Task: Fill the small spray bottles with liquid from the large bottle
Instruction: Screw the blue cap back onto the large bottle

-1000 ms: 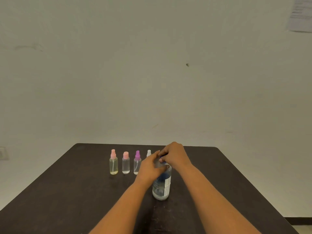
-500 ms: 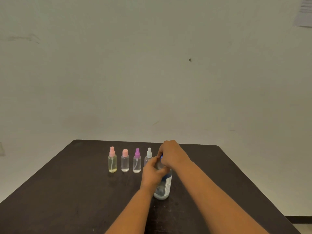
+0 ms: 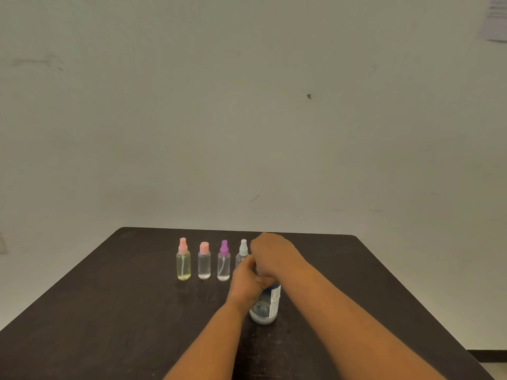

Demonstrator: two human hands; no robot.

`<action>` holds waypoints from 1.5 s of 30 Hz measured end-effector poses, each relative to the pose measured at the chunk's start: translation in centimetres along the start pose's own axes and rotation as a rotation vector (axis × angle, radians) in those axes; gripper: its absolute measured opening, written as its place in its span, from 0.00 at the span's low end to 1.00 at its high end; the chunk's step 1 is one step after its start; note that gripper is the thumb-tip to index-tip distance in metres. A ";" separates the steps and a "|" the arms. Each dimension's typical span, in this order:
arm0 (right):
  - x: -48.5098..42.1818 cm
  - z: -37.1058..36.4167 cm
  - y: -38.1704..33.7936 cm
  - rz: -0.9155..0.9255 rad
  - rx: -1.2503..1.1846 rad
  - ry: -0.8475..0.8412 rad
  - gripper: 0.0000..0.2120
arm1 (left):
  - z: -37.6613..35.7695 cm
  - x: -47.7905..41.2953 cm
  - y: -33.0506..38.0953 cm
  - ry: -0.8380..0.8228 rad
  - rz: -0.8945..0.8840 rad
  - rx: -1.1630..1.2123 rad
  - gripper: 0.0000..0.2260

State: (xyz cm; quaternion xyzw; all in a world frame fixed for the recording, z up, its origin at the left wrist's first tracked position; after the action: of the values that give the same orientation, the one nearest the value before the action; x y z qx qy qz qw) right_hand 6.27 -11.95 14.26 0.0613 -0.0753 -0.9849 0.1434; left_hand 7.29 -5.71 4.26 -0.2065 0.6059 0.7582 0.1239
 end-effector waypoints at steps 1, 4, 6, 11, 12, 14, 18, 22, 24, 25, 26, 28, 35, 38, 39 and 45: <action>0.0 0.0 0.0 -0.004 -0.001 0.002 0.12 | 0.0 0.0 0.0 0.003 -0.005 0.001 0.06; 0.0 -0.2 0.1 -0.022 0.029 -0.021 0.11 | 0.0 -0.1 0.1 -0.011 -0.020 0.006 0.07; -0.1 -0.5 0.4 -0.046 0.020 -0.061 0.11 | 0.0 -0.2 0.0 -0.017 -0.013 -0.002 0.09; 0.1 0.7 1.6 -0.055 -0.110 -0.154 0.20 | 0.0 -0.3 -0.5 0.036 0.011 0.082 0.14; 0.2 1.0 1.7 -0.034 -0.089 -0.154 0.19 | 0.0 -0.2 -0.5 0.032 0.008 0.092 0.14; 0.4 1.3 1.8 0.009 -0.055 -0.148 0.13 | 0.0 -0.3 -0.6 0.028 0.002 0.094 0.14; 0.0 1.2 2.0 0.028 -0.031 -0.121 0.11 | 0.0 -0.3 -0.5 0.031 0.001 0.069 0.15; -0.3 0.6 2.2 -0.031 -0.046 -0.075 0.12 | 0.0 -0.4 -0.5 0.024 0.005 0.036 0.15; -0.3 0.3 2.3 -0.050 -0.045 -0.067 0.12 | 0.0 -0.6 -0.5 0.022 0.015 0.031 0.15; -0.4 0.3 2.4 -0.054 -0.048 -0.087 0.12 | -0.1 -0.6 -0.6 0.024 0.023 0.034 0.15; -0.4 0.4 2.6 -0.056 -0.057 -0.119 0.12 | -0.1 -0.6 -0.7 0.026 0.029 0.048 0.15; -0.5 0.8 2.8 -0.049 -0.078 -0.174 0.13 | -0.1 -0.6 -0.9 0.030 0.027 0.071 0.15; -0.7 0.7 2.9 0.023 -0.198 -0.084 0.09 | -0.1 -0.7 -1.2 0.025 0.043 0.062 0.18; -0.8 0.3 3.0 0.002 -0.211 -0.065 0.10 | -0.1 -0.8 -1.6 0.024 0.045 0.045 0.18; -0.7 0.3 3.1 -0.009 -0.212 -0.054 0.11 | -0.2 -0.8 -1.7 0.027 0.039 0.050 0.16; -0.8 -0.4 3.0 -0.093 -0.195 -0.047 0.10 | -0.2 -0.9 -1.7 0.045 0.046 0.045 0.14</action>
State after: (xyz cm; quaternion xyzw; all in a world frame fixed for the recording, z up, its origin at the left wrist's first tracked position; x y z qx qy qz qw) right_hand 7.90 -14.67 14.40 0.0272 0.0206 -0.9943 0.1012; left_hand 8.90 -5.44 3.13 -0.2068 0.6299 0.7423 0.0975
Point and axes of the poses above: each hand's wrist, its own x-axis away from the middle knuckle, its own z-axis out of the back of the hand, y = z × x, the point moved 2 cm from there along -x, towards the middle knuckle, and after that the axes turned 14 degrees about -z, right-handed, at the moved point
